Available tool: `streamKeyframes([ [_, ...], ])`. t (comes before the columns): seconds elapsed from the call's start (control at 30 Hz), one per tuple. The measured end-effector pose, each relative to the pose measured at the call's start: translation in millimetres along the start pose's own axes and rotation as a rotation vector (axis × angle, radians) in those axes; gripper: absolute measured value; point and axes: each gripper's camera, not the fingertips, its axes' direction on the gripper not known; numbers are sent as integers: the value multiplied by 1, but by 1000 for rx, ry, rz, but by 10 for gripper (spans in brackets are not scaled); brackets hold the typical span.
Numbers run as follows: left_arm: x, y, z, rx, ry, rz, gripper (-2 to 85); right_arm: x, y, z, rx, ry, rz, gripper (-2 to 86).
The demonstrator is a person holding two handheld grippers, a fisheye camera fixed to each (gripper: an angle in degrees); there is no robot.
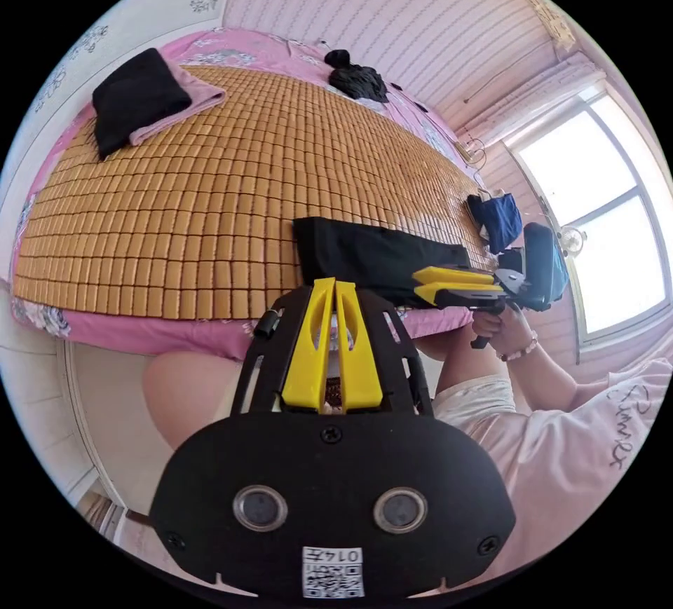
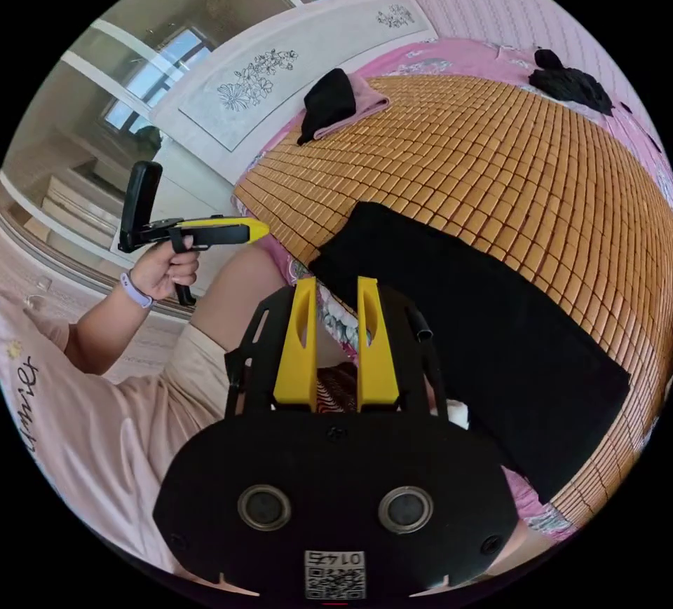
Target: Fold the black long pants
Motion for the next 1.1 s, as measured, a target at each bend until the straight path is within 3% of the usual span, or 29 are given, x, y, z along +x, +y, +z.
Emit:
streamKeyframes([
  [0.07, -13, 11, -5, 4, -20, -39, -6, 4, 11, 7, -5, -34, 24, 84],
  [0.23, 1, 6, 25, -31, 5, -15, 34, 18, 32, -2, -7, 122, 67, 66],
  [0.5, 38, -20, 106, -181, -149, 48, 58, 50, 49, 13, -56, 289, 193, 63],
  [0.73, 80, -2, 74, -26, -265, 177, 27, 57, 58, 13, 4, 336, 229, 55],
  [0.83, 74, 6, 109, -164, -341, 156, 42, 70, 59, 21, -16, 358, 263, 46],
  [0.97, 67, 8, 109, -139, -290, 69, 48, 90, 58, 35, -67, 318, 301, 13],
  [1.1, 82, 17, 78, -1, -379, 100, 21, 75, 43, 23, -55, 299, 211, 1],
])
